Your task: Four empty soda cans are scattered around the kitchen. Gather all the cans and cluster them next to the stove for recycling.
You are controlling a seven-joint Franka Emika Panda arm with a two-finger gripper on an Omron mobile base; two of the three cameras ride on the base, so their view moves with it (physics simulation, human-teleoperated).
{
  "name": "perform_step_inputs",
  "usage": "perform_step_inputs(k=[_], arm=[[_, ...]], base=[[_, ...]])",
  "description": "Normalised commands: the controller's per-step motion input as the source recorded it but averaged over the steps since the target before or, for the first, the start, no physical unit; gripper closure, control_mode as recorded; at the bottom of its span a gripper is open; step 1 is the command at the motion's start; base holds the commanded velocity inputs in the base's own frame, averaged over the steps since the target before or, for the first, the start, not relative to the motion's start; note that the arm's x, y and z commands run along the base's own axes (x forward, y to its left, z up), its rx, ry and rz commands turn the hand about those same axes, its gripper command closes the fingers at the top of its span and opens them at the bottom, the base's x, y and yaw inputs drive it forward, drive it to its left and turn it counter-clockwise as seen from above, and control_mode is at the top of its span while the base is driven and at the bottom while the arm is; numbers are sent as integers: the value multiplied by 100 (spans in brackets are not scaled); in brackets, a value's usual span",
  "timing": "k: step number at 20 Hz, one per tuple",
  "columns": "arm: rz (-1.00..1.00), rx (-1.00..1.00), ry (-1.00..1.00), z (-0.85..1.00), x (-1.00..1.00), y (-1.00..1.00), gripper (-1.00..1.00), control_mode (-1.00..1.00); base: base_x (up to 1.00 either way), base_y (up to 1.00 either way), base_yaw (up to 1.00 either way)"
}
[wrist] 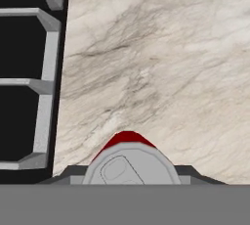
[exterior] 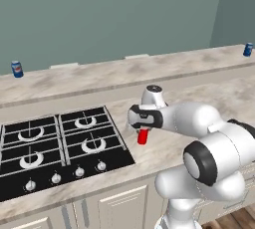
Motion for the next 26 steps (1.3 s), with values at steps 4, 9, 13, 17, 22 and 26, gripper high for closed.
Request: perform_step_inputs(k=[4, 9, 13, 17, 22, 26], arm=[[0, -3, 2, -13, -7, 3, -100, -100], [0, 0, 1, -7, -3, 0, -100, -100], [0, 0, 0, -1, -3, 0, -100, -100], [0, 0, -5, 22, -4, 0, -100, -100], [0, -2, -8, 40, -6, 0, -100, -100], [-2, 0, 0, 30, -21, 0, -100, -100]], base=[[0, 0, 0], [0, 0, 0], [0, 0, 0], [0, 0, 0], [0, 0, 0], [0, 0, 0]])
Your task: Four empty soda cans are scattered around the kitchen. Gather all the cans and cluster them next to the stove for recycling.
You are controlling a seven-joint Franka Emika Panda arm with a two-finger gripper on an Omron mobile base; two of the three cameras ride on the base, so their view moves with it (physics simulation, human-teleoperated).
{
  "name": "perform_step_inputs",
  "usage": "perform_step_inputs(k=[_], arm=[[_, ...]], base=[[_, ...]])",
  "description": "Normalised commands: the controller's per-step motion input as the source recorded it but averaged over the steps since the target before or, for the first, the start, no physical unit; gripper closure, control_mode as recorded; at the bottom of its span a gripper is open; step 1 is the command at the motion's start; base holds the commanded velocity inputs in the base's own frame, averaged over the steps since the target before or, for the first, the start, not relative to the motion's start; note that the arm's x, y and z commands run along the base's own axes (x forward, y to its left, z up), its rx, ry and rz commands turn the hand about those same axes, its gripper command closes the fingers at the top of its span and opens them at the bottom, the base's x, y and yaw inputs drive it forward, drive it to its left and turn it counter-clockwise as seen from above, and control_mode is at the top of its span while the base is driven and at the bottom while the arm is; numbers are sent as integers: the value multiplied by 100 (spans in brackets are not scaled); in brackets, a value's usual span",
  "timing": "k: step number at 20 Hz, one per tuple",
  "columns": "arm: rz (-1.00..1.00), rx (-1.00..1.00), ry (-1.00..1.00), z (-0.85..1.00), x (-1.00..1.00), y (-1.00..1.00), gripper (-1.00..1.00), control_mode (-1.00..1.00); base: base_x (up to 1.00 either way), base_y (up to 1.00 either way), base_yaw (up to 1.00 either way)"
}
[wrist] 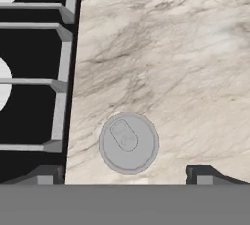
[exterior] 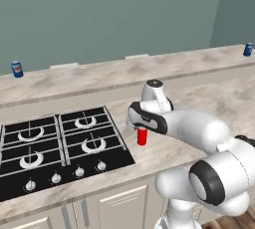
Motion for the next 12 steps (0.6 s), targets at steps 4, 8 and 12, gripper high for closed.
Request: perform_step_inputs(k=[4, 8, 12], arm=[[-7, 0, 0, 17, -39, -4, -100, -100], [-6, 0, -1, 14, -47, -8, -100, -100], [-16, 0, -4, 6, -53, -10, -100, -100]], base=[[0, 0, 0], [0, 0, 0], [0, 0, 0]])
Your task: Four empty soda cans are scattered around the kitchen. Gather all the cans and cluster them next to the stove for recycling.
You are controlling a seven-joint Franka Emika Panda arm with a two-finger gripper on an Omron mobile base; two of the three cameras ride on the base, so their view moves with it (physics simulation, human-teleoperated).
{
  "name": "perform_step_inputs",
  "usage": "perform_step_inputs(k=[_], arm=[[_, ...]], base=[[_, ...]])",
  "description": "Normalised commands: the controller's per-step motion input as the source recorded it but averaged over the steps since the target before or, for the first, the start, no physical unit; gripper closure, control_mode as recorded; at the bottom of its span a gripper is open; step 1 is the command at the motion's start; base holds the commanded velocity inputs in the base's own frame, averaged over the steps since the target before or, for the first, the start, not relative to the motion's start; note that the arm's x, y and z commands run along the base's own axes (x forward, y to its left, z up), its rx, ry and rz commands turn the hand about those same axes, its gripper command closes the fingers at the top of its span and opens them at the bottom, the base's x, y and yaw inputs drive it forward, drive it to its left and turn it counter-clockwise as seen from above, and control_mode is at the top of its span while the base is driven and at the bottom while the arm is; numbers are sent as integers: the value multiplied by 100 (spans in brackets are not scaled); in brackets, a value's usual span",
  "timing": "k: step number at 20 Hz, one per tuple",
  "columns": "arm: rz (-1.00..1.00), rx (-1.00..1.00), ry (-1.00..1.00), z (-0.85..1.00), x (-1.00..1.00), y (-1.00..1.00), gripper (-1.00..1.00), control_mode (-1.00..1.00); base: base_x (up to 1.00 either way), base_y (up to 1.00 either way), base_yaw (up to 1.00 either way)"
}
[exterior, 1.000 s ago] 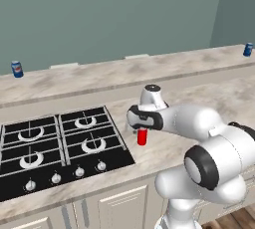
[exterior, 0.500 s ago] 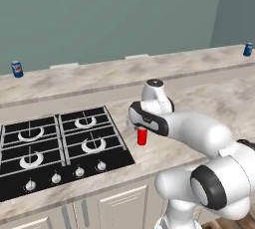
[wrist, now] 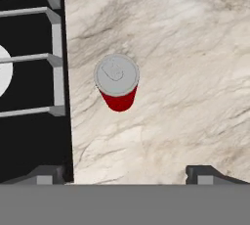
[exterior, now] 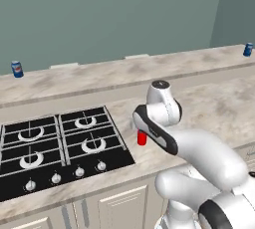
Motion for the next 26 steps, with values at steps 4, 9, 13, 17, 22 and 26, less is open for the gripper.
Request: perform_step_inputs(k=[4, 9, 13, 17, 22, 26], arm=[[-15, 0, 0, 8, -46, -18, -100, -100], [-11, 4, 0, 13, -32, -24, -100, -100], [-6, 7, 0, 14, -31, -18, -100, -100], [-8, 0, 0, 3, -15, -4, -100, -100], [0, 0, 0, 0, 0, 0, -100, -100], [0, 0, -1, 0, -5, 0, -100, -100]], base=[[0, 0, 0], [0, 0, 0], [0, 0, 0], [0, 0, 0], [0, 0, 0], [0, 0, 0]])
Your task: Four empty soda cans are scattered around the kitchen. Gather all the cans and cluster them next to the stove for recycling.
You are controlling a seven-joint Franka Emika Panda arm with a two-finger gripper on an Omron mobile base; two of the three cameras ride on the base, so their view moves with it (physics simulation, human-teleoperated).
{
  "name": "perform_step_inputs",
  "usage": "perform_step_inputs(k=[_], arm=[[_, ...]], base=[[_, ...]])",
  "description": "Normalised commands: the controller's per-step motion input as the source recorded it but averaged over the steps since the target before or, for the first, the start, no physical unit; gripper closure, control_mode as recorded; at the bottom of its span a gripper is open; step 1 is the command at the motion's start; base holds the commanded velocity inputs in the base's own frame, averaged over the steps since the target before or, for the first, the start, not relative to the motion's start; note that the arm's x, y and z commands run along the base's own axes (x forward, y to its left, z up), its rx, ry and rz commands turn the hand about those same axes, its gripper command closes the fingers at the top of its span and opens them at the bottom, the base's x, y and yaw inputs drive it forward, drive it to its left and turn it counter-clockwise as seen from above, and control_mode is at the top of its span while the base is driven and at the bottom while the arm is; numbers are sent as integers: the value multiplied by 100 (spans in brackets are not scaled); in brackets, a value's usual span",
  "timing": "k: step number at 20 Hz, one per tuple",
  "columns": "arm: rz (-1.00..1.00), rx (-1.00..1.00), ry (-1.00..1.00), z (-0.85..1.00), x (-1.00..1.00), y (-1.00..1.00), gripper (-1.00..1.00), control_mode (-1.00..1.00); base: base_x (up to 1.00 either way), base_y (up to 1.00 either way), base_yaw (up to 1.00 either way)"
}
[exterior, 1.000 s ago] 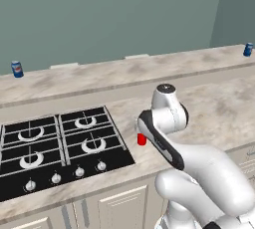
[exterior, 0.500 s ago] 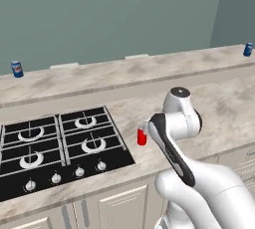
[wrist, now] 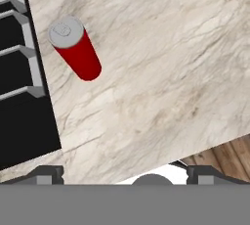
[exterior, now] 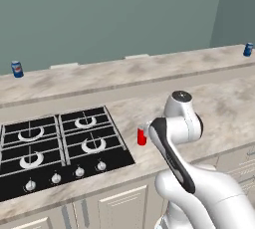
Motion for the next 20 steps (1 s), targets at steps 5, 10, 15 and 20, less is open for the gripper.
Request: perform_step_inputs(k=[5, 10, 15, 20], arm=[[0, 0, 0, 0, 0, 0, -100, 100], [0, 0, 0, 0, 0, 0, -100, 100], [0, 0, 0, 0, 0, 0, -100, 100], [0, 0, 0, 0, 0, 0, -100, 100]], base=[[-35, 0, -35], [-21, 0, -65], [-2, 2, -86], [0, 4, -95]])
